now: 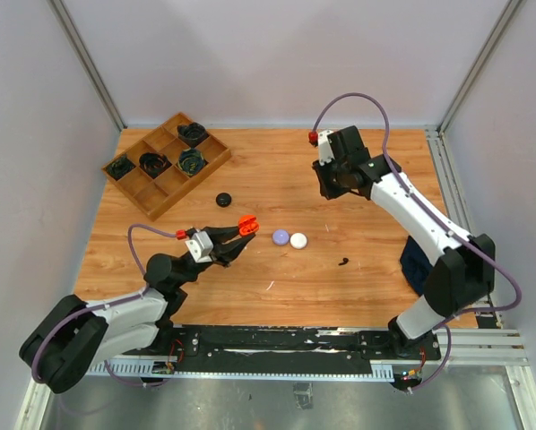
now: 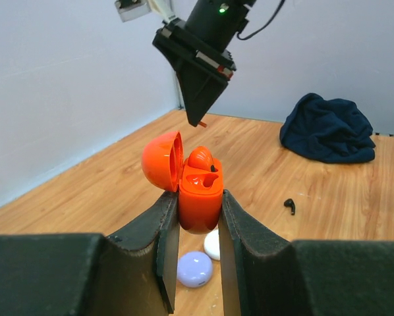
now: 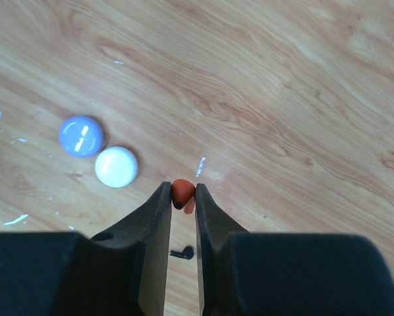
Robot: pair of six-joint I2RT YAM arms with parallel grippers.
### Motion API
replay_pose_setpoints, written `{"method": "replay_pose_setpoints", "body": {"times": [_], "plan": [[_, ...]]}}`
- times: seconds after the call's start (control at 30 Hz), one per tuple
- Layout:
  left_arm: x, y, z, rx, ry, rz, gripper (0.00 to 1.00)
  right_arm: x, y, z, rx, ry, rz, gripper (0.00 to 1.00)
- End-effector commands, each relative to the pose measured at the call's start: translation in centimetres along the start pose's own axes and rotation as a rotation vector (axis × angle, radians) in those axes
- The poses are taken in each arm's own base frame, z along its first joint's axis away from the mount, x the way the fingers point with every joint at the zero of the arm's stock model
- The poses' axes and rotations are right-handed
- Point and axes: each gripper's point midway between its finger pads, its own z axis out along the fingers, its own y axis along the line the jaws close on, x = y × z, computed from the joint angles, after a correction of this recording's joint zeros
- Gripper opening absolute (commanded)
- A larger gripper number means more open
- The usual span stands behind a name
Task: Insert the wireless bluetooth earbuds into the charging case
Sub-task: Pick up the earbud from the center of the board.
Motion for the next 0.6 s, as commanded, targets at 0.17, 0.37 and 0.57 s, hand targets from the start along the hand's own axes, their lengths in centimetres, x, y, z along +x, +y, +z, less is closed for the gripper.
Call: {"method": "replay_pose_setpoints", "body": {"times": [0.17,0.37,0.57], "plan": [[-1.8,0.8,2.1,0.008,-0.043,0.078,0.02,-4.0,5.8,-5.8,-0.092,-0.317,-0.014,0.14],[-1.7,1.0,2.8,0.022,-0.030,0.095,0.04,-5.2,9.1,-9.4,-0.177,-0.487,-0.015,0.14],[-1.9,1.0,3.4,0.032,-0.031,0.094,0.04,-5.7,11.9,-12.8,-0.293,-0.635,-0.021,0.13]]}}
